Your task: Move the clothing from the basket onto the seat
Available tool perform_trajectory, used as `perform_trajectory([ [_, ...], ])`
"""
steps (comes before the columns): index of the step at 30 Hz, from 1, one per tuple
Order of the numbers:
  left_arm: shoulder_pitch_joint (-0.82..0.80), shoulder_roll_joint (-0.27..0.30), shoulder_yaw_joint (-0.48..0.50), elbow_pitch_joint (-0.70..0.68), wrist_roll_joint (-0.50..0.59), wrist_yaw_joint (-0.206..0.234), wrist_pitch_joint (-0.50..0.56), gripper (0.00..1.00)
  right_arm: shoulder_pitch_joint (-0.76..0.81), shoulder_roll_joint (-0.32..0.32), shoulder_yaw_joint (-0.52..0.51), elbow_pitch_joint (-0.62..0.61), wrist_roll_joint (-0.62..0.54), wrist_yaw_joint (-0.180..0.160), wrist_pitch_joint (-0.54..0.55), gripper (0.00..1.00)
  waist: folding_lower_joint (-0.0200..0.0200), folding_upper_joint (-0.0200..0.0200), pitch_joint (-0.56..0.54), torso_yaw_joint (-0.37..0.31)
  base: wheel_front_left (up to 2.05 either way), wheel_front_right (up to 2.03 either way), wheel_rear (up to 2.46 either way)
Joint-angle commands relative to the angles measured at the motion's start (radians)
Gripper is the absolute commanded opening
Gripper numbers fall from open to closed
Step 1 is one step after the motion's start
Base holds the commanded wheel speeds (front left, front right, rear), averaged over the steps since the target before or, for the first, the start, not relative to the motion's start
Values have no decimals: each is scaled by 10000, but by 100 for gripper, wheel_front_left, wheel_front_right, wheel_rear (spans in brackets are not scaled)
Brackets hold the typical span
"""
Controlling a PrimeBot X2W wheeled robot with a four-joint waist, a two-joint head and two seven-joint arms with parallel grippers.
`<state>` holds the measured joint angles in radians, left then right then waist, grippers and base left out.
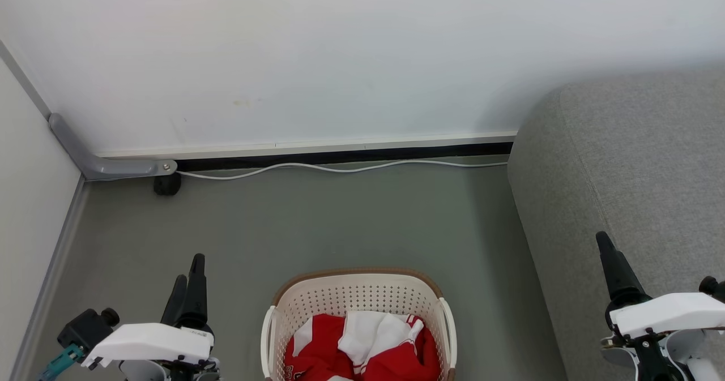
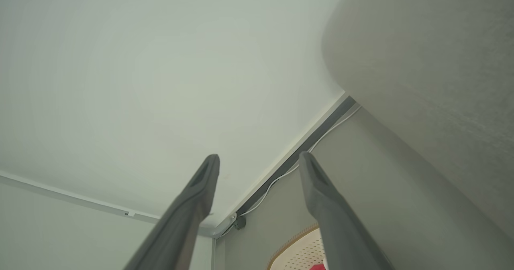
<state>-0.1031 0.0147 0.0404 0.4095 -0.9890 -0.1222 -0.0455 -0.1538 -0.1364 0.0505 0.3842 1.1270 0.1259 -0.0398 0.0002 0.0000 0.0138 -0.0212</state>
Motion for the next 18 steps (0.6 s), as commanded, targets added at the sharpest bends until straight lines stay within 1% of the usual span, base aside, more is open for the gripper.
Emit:
perform_trajectory([
  [1, -638, 141, 77, -183, 334, -30, -114, 100, -513, -269, 160, -167, -318, 22, -178, 100, -1, 0, 4, -7, 0, 0, 0],
  [11, -820, 168, -93, -45, 1421, -16, -379, 100, -765, -467, 516, -4, -1244, 26, -443, 100, -1, 0, 21, -52, 0, 0, 0],
  [18, -939, 190, -217, 4, 2265, 102, -585, 100, -955, -627, 788, 131, -1962, 28, -648, 100, -1, 0, 44, -82, 0, 0, 0],
])
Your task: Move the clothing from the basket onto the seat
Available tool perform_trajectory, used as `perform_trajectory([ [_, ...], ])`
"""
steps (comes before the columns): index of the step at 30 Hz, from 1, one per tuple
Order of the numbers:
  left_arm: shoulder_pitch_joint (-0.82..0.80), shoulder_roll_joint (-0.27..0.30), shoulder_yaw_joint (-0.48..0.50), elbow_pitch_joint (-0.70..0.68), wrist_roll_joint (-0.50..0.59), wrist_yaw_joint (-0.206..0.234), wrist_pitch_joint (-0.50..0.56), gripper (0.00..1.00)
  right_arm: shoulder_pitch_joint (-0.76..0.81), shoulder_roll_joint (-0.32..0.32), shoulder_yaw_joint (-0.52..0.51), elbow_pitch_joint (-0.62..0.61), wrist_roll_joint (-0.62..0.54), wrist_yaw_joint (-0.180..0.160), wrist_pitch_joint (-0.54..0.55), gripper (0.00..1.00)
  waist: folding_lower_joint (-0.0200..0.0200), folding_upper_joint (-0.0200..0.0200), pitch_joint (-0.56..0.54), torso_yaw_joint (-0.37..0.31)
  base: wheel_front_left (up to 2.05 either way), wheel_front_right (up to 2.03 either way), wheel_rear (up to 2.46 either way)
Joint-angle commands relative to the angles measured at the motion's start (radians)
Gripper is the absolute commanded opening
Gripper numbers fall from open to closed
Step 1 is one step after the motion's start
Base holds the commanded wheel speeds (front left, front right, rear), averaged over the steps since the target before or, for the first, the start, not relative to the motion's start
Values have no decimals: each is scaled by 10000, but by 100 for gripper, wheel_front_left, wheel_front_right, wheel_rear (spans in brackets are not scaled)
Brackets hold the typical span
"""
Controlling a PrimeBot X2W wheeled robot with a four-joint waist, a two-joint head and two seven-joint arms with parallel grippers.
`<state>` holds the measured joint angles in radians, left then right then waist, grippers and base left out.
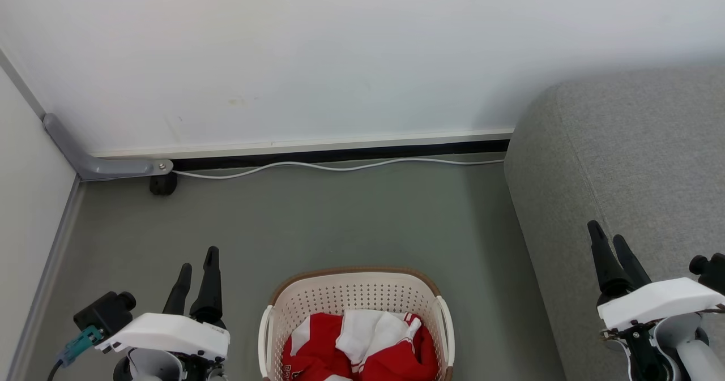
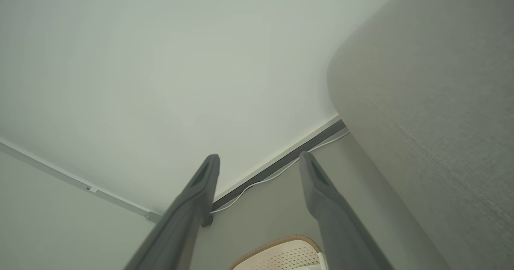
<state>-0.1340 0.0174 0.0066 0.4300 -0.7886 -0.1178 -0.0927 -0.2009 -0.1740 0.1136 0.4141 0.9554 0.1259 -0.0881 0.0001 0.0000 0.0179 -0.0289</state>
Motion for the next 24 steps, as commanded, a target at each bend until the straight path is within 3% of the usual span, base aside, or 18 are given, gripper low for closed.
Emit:
perform_trajectory([
  [1, -648, 166, 110, -190, 381, 71, -143, 100, -513, -274, 195, -152, -349, 29, -194, 100, -1, 0, 9, -8, 0, 0, 0],
  [24, -971, 237, 27, 58, 3147, 517, -820, 100, -1034, -784, 968, 106, -2709, 37, -869, 100, -1, 0, -4, -91, 0, 0, 0],
])
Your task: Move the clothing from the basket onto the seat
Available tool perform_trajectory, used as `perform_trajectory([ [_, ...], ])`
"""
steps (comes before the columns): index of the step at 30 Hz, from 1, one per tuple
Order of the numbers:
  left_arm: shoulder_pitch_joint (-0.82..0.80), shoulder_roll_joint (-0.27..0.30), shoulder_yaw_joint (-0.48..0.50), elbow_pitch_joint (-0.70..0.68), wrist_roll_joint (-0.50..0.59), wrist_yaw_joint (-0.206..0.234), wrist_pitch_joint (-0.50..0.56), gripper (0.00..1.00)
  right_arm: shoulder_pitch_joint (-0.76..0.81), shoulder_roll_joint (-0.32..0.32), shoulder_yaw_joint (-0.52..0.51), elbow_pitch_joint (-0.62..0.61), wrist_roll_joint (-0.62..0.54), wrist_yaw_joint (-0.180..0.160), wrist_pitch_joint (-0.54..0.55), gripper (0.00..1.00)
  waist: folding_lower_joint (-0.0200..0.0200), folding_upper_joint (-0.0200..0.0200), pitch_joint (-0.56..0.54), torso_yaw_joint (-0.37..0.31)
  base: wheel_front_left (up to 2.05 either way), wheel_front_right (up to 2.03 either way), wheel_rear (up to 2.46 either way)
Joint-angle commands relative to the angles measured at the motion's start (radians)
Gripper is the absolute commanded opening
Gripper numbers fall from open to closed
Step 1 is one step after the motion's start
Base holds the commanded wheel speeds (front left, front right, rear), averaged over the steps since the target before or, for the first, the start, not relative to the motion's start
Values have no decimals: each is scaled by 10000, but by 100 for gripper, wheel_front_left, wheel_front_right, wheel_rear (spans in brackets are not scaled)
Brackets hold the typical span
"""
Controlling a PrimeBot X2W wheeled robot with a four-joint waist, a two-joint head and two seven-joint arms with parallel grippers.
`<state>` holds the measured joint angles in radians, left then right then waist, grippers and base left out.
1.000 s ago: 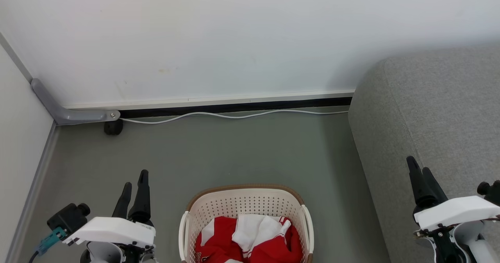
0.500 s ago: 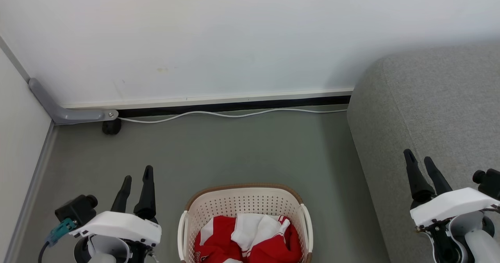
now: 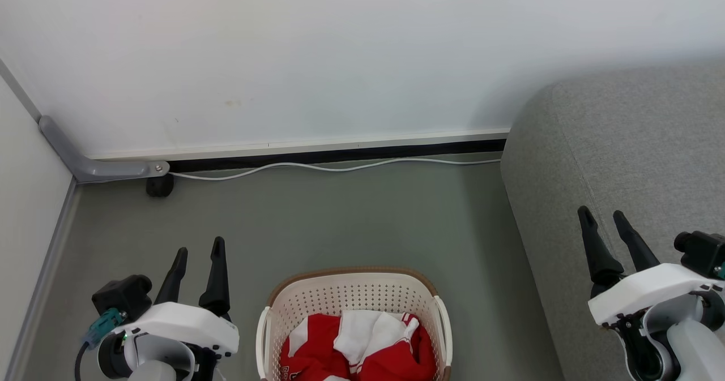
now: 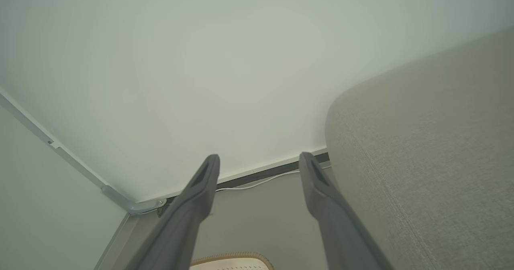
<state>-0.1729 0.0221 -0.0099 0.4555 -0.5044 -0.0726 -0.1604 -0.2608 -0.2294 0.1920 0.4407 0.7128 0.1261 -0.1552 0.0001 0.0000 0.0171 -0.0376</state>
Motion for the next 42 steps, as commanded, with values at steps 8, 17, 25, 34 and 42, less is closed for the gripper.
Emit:
perform_trajectory([
  [8, -685, 214, 154, -109, 1151, 245, -377, 100, -594, -377, 380, -78, -1063, 38, -432, 100, 0, 0, 31, -34, 0, 0, 0],
  [17, -778, 242, 140, -27, 2102, 400, -643, 100, -742, -495, 486, 4, -1974, 42, -696, 100, 0, 0, 56, -50, 0, 0, 0],
  [25, -888, 267, 182, -15, 3057, 510, -878, 100, -841, -627, 481, -20, -2795, 45, -931, 100, 0, 0, 125, -72, 0, 0, 0],
  [34, -976, 281, 172, -25, 3560, 613, -1014, 100, -937, -684, 437, -40, -3275, 46, -1065, 100, 0, 0, 190, -116, 0, 0, 0],
  [42, -902, 281, 173, -24, 3386, 732, -1014, 100, -940, -611, 121, -80, -3357, 46, -1066, 100, 0, 0, 210, -124, 0, 0, 0],
])
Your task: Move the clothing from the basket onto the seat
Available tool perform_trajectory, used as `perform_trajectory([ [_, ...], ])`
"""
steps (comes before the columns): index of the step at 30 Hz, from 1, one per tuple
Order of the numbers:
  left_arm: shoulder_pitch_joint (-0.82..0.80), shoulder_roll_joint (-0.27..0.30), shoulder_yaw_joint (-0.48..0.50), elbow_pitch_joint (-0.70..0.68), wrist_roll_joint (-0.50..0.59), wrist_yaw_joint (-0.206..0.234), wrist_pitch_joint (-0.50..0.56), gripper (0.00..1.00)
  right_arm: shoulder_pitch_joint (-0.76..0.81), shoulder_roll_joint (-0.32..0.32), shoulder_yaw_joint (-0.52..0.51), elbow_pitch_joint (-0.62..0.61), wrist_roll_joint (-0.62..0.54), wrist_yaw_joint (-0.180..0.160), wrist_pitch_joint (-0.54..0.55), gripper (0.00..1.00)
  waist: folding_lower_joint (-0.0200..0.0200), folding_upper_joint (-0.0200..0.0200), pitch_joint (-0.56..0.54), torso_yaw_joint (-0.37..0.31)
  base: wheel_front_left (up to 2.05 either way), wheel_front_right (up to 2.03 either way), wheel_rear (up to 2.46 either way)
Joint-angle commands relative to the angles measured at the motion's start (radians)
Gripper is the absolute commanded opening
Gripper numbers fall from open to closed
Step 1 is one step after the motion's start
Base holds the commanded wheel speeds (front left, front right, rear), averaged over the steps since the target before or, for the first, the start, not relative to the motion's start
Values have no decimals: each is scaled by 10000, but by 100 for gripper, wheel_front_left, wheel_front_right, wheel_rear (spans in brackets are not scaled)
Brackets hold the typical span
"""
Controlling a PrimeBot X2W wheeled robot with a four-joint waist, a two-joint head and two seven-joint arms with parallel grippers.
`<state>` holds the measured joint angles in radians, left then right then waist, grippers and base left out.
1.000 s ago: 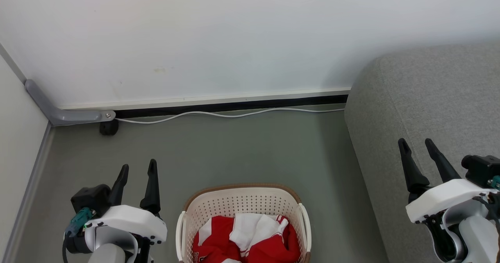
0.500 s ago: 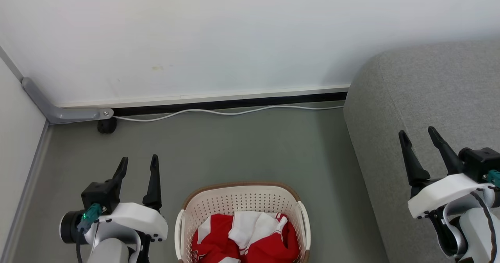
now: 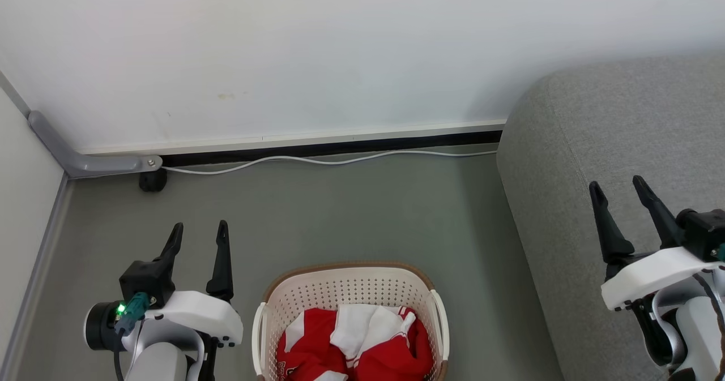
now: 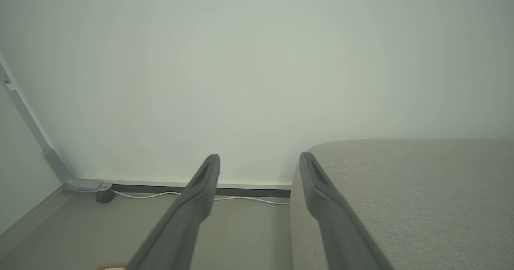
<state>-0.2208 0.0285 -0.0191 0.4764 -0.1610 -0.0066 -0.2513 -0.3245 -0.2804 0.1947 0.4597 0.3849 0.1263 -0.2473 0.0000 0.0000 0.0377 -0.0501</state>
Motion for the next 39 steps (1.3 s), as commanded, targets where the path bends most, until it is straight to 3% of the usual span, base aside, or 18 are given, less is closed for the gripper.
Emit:
perform_trajectory([
  [1, -423, 218, 274, -232, -74, 83, -105, 100, -303, -78, 1, -292, -80, 44, -145, 100, 0, 0, 13, 3, 0, 0, 0],
  [12, -371, 218, -71, 95, -348, 19, -105, 100, -484, -35, -289, -997, -115, 44, -145, 100, 0, 0, 554, -136, 0, 0, 0],
  [28, -1936, 218, -2726, 1501, -2122, 444, -105, 100, -2382, -518, -449, -3048, 490, 44, -145, 100, 0, 0, 4588, -1252, 0, 0, 0],
  [32, -2632, 218, -3336, 2178, -2651, 195, -105, 100, -2961, -542, -398, -3281, 568, 44, -145, 100, 0, 0, 5544, -1562, 0, 0, 0],
  [39, -3746, 217, -4398, 3685, -3822, -701, -105, 100, -3709, -383, -318, -3470, 666, 44, -145, 100, 0, 0, 6748, -2052, 0, 0, 0],
])
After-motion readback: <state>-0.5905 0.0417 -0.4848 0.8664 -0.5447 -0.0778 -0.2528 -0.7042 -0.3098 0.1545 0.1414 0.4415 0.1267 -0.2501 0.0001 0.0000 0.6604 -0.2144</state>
